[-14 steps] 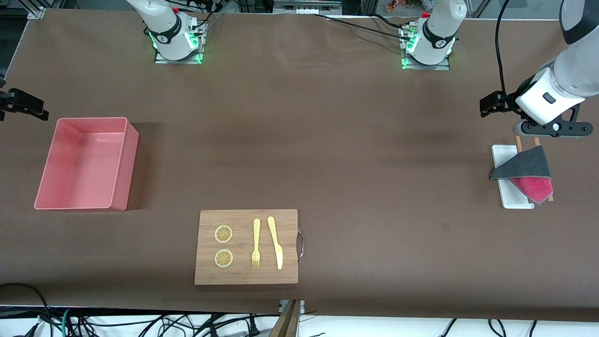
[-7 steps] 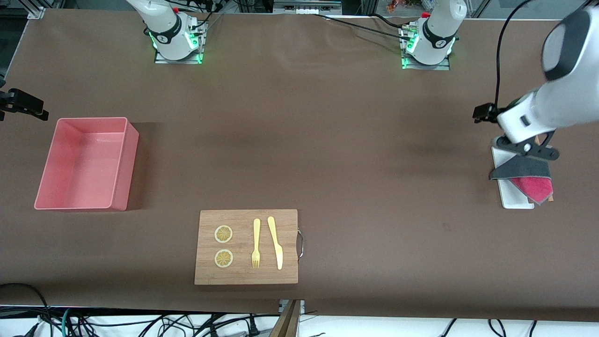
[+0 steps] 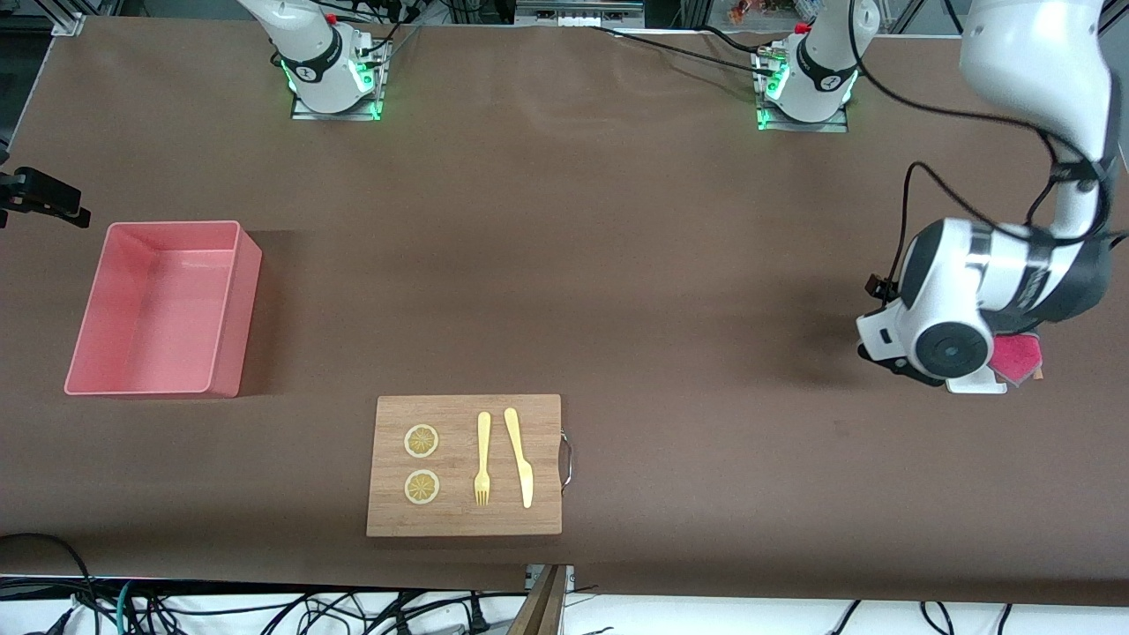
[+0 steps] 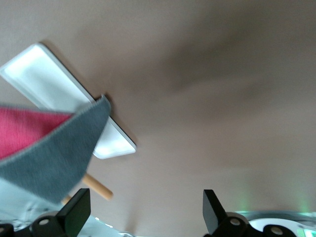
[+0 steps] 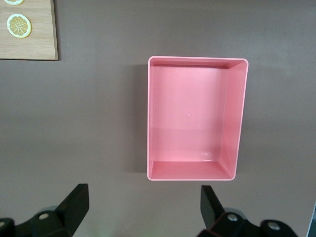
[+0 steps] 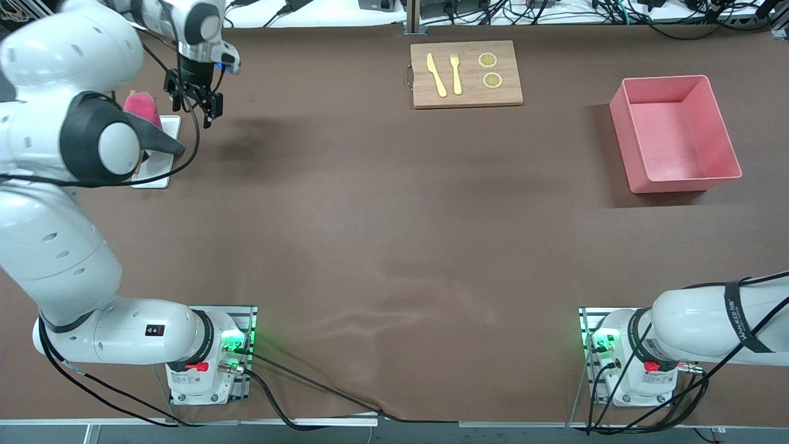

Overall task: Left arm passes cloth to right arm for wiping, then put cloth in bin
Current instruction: 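Lower the left gripper onto the pink-grey cloth on the stand and grasp it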

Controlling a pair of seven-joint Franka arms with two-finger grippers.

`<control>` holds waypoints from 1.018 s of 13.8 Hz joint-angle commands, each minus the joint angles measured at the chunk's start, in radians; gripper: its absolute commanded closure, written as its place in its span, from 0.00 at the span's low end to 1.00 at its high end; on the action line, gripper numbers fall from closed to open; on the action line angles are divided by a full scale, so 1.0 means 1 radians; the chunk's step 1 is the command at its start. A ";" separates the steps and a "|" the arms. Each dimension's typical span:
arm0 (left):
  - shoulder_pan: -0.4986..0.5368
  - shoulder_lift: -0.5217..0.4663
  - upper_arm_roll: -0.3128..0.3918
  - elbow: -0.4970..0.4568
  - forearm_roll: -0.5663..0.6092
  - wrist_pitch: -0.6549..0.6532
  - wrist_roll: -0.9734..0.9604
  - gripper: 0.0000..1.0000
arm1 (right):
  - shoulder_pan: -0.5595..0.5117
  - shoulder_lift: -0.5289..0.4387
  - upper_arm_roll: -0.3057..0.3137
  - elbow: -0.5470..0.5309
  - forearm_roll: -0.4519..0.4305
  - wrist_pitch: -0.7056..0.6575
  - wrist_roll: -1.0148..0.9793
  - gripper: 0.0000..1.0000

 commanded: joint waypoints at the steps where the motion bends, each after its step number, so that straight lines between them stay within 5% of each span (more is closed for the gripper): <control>1: -0.002 0.074 0.001 0.049 0.102 0.046 0.149 0.00 | -0.008 0.008 0.001 0.019 0.012 -0.004 0.004 0.00; 5: 0.073 0.132 0.003 0.032 0.210 0.239 0.361 0.00 | -0.008 0.008 0.001 0.019 0.012 -0.004 0.004 0.00; 11: 0.174 0.137 0.003 -0.057 0.215 0.383 0.423 0.00 | -0.014 0.008 0.001 0.019 0.012 -0.006 0.002 0.00; 14: 0.179 0.129 0.001 -0.107 0.206 0.387 0.423 0.10 | -0.015 0.008 0.001 0.019 0.012 -0.004 0.004 0.00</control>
